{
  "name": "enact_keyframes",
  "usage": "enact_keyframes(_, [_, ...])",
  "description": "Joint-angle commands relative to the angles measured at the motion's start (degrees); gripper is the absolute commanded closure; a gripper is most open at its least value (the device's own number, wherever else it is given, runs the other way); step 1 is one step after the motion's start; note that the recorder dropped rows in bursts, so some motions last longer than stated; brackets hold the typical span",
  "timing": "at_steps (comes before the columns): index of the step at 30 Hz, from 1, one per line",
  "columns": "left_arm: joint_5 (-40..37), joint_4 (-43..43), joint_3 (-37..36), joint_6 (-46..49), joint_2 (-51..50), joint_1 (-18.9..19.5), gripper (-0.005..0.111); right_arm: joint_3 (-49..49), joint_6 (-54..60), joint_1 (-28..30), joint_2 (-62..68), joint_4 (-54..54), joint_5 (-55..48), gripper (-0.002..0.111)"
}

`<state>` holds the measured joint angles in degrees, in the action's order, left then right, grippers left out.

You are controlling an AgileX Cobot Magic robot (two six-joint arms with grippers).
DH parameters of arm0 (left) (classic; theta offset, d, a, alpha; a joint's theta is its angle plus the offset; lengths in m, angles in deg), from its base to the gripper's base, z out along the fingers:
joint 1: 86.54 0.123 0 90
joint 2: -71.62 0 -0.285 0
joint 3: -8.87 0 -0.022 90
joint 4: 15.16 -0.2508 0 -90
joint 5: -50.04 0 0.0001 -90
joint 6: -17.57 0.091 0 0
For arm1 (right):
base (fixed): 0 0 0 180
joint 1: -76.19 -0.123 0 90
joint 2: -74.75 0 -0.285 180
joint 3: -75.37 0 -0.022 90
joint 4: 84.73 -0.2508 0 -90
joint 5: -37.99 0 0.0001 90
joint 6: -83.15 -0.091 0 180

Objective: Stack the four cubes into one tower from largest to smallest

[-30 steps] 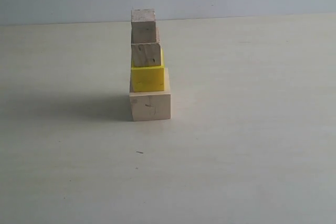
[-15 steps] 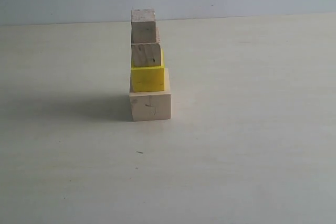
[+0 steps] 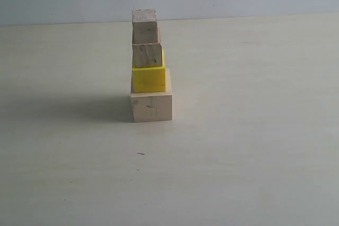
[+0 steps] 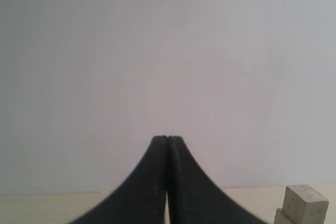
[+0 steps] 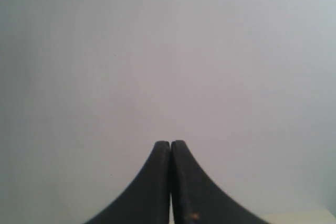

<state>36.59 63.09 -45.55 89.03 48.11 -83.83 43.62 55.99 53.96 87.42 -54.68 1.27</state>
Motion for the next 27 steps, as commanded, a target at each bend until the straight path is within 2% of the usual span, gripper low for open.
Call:
enact_keyframes(1, [-0.3,-0.1,-0.2,0.4,6.6,0.1,0.107,-0.3,0.0,0.2,-0.1,0.0,-0.1,0.108])
enact_keyframes(7, [1.4,-0.1,-0.2,6.6,15.7,0.1,0.107,-0.3,0.0,0.2,-0.1,0.0,-0.1,0.108])
enact_keyframes(14, [1.8,-1.9,-0.1,6.6,15.7,0.1,0.107,-0.3,0.0,0.2,-0.1,0.0,-0.4,0.108])
enact_keyframes(15, [1.8,-5.9,-0.1,6.6,15.7,0.1,0.107,-0.3,0.0,0.2,-0.1,0.0,-0.4,0.108])
enact_keyframes(17, [0.5,-28.7,-0.5,-0.2,15.7,0.1,0.107,-0.3,0.0,0.2,-0.1,0.0,-0.4,0.108])
enact_keyframes(18, [0.3,-48.7,-1.9,-0.9,15.7,0.1,0.107,-0.3,0.0,0.2,-0.1,0.0,-0.4,0.108])
enact_keyframes(19, [0.3,-55.7,-3.3,-0.9,15.7,0.1,0.107,-0.3,0.0,0.2,-0.1,0.0,-0.4,0.108])
enact_keyframes(20, [1.5,-59.4,-5.3,-1.6,15.7,0.1,0.107,-0.3,0.0,0.2,-0.1,0.0,-0.4,0.108])
enact_keyframes(22, [1.6,-59.3,-8.2,-1.6,15.7,0.1,0.107,-0.3,0.0,0.2,-0.1,0.0,-0.4,0.108])
enact_keyframes(27, [1.6,-59.4,-9.5,-1.2,15.7,0.1,0.107,-0.3,0.0,0.2,-0.1,0.0,-0.4,0.108])
